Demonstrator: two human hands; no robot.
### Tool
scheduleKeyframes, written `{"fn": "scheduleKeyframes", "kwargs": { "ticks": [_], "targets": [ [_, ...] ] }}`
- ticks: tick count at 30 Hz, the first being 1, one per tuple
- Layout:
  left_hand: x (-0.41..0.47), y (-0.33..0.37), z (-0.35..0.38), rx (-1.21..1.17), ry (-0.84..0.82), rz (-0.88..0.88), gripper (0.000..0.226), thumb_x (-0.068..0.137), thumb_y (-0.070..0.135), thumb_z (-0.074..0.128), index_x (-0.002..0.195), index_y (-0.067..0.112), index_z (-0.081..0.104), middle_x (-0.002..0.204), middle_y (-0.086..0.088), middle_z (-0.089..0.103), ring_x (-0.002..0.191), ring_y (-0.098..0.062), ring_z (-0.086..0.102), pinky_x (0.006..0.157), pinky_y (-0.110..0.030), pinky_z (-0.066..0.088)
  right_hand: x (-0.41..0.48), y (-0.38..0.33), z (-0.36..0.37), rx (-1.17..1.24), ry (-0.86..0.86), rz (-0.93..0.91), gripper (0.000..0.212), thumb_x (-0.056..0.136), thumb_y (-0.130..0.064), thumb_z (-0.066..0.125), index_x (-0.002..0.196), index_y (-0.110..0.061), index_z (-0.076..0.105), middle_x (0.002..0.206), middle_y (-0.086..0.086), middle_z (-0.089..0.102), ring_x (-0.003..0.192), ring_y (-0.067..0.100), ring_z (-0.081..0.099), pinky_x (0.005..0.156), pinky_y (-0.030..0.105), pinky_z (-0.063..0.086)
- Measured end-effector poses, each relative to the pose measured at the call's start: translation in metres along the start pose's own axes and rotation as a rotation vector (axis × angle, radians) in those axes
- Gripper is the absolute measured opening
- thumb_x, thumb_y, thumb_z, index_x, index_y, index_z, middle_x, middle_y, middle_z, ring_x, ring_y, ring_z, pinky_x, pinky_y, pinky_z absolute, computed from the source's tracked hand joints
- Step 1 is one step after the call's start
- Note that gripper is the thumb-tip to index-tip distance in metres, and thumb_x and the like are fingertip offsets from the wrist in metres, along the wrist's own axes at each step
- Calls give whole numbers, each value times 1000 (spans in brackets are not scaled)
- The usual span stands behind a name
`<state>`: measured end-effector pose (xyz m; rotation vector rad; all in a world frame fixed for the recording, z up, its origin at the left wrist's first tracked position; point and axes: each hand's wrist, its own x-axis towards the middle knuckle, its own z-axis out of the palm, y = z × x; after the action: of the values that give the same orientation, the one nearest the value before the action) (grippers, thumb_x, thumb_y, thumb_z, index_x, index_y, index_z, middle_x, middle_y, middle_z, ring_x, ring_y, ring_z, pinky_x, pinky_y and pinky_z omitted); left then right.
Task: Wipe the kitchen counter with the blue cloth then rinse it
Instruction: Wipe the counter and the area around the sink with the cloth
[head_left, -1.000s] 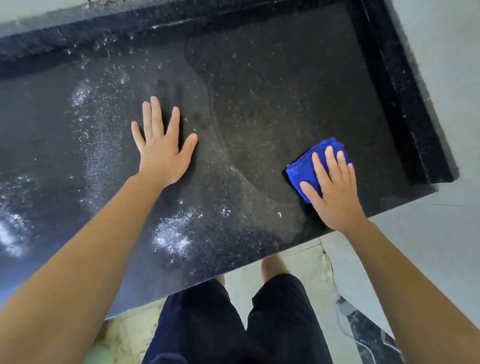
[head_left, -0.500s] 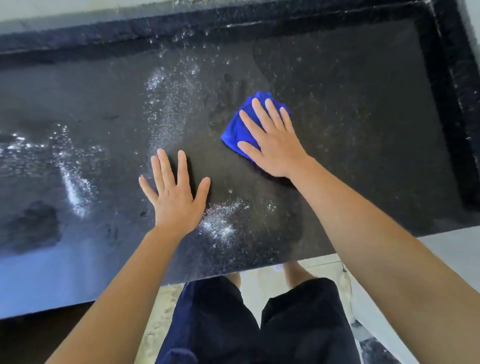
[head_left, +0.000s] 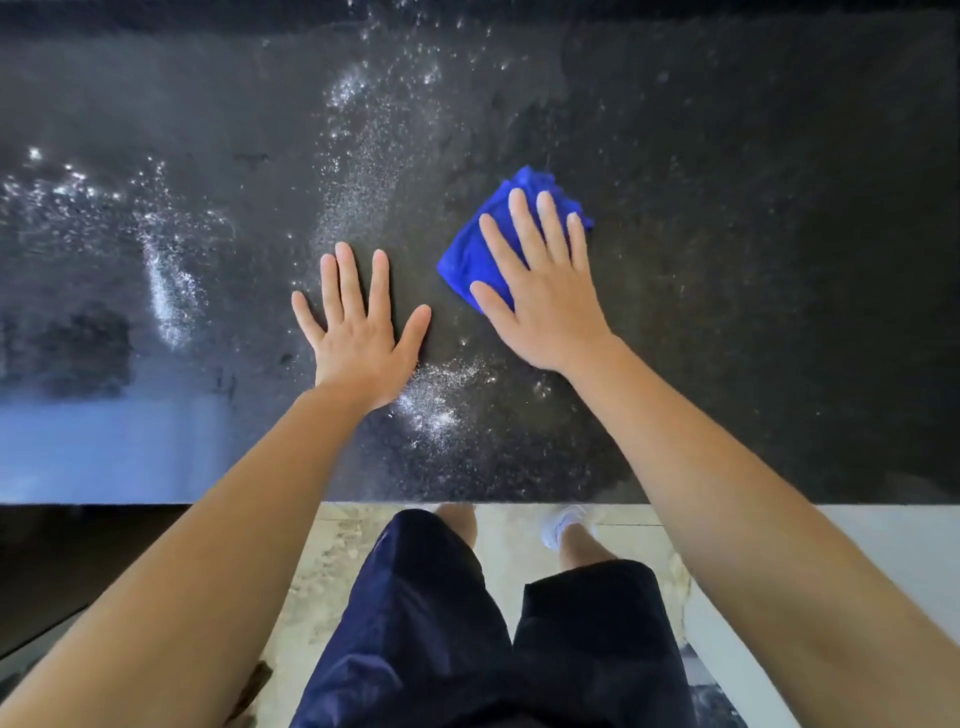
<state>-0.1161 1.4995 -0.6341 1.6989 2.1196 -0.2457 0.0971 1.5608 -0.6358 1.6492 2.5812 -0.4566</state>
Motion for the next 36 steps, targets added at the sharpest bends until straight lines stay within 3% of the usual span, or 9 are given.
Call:
{"fn": "scheduleKeyframes", "kwargs": {
  "ticks": [5, 7, 11, 15, 23, 27, 29, 36],
  "targets": [
    [-1, 3, -1, -1, -1, -29, 80, 96, 72, 16, 159, 30, -9, 165, -4, -22, 151, -20, -23, 119, -59, -13, -87, 55, 7, -75, -22, -173, 66, 103, -57, 31, 159, -22, 27, 168, 9, 13, 155, 35, 9, 124, 54, 9],
    [-2, 4, -3, 1, 0, -35, 81, 95, 73, 17, 159, 30, -8, 166, -4, -21, 152, -20, -22, 119, -59, -13, -109, 105, 0, -100, -1, -68, 67, 103, -59, 30, 158, -20, 30, 168, 10, 13, 154, 37, 11, 123, 54, 10],
    [-2, 5, -4, 20, 2, -43, 82, 94, 75, 15, 158, 30, -9, 166, -4, -21, 152, -20, -22, 119, -58, -13, -148, 200, -21, -53, -35, 253, 71, 101, -57, 29, 160, -20, 18, 169, 12, 3, 154, 37, 3, 123, 59, 8],
    [-3, 7, -2, 38, 1, -40, 81, 95, 74, 15, 158, 29, -8, 166, -5, -21, 152, -21, -21, 118, -58, -13, -168, 185, -18, -46, -7, 375, 71, 102, -51, 30, 160, -14, 15, 168, 18, 3, 154, 41, 1, 122, 63, 7],
    [-4, 8, -1, 29, 0, -50, 80, 95, 73, 16, 159, 29, -7, 166, -5, -20, 152, -22, -20, 119, -59, -12, -143, 31, 15, 4, -33, -133, 68, 102, -54, 38, 158, -17, 29, 167, 16, 10, 154, 41, 4, 123, 59, 3],
    [-5, 9, 0, 28, -8, -57, 80, 95, 73, 16, 159, 30, -7, 166, -4, -21, 152, -20, -21, 119, -58, -12, -115, 30, 16, -14, -25, -263, 68, 101, -57, 37, 159, -23, 28, 168, 10, 14, 155, 35, 10, 124, 54, 7],
    [-3, 9, -2, 27, -6, -56, 79, 95, 73, 15, 159, 31, -8, 166, -3, -22, 152, -20, -22, 119, -58, -13, -120, 58, 14, -30, 9, -198, 67, 102, -58, 35, 159, -22, 27, 168, 9, 13, 155, 34, 10, 124, 53, 9],
    [-2, 8, -4, -50, -57, -29, 79, 94, 73, 13, 159, 32, -6, 165, -2, -23, 151, -19, -23, 118, -58, -15, -209, 164, 5, -5, 26, 432, 72, 102, -58, 24, 160, -17, 16, 168, 16, 6, 153, 41, 5, 121, 62, 11]
  ]
}}
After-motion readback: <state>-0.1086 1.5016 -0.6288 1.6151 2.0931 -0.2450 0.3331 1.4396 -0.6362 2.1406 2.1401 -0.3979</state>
